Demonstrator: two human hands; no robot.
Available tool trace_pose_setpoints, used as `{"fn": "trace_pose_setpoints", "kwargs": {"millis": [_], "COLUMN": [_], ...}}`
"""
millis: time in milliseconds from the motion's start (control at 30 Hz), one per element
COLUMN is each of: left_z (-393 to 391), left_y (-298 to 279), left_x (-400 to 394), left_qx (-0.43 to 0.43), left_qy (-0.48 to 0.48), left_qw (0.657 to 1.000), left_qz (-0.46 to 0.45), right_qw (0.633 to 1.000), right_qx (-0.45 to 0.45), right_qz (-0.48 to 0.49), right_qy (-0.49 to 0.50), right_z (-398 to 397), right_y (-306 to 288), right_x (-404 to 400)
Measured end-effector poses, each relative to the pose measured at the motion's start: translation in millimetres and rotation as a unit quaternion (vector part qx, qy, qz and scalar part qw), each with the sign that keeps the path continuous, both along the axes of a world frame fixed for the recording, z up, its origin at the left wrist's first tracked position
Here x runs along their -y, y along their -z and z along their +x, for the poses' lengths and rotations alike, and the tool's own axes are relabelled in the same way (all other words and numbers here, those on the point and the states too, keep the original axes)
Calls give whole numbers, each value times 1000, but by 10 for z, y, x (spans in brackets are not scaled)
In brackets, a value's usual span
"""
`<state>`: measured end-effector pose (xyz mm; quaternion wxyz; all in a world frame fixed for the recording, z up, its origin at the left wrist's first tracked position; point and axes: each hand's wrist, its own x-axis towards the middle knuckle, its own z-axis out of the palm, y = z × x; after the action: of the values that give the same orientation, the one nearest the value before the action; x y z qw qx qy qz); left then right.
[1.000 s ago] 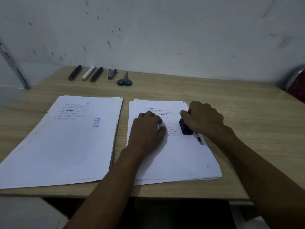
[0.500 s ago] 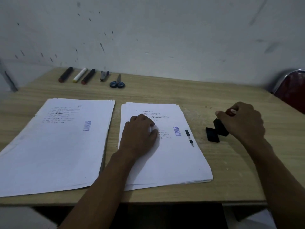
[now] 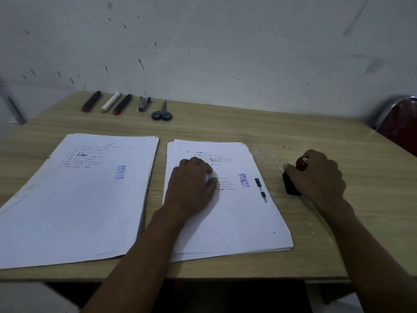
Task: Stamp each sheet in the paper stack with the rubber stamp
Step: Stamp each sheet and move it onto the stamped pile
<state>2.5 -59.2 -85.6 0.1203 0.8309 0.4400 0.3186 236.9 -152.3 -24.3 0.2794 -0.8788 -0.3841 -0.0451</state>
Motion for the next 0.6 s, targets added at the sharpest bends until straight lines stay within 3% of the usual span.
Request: {"fn": "trace_pose_setpoints", "kwargs": {"millis": [300,467,600], "left_z": [-18,-8,-1], "left_y": [-10,-24,2], "left_x": [2,19,6], "left_qx": [-11,-5,-2], "left_qy": [-2,-6,-9], "left_qw": [1000,1000,1000], "left_qz": [-8,-7,-6], "right_qw": [1000,997,998], "right_qx": [-9,6,-32], "right_qz": [0,78,2], "right_qy": [-1,7,-49], "right_z": [-119,-356,-558], "right_y": [-27,-29,139], "right_x": [70,312,443]}}
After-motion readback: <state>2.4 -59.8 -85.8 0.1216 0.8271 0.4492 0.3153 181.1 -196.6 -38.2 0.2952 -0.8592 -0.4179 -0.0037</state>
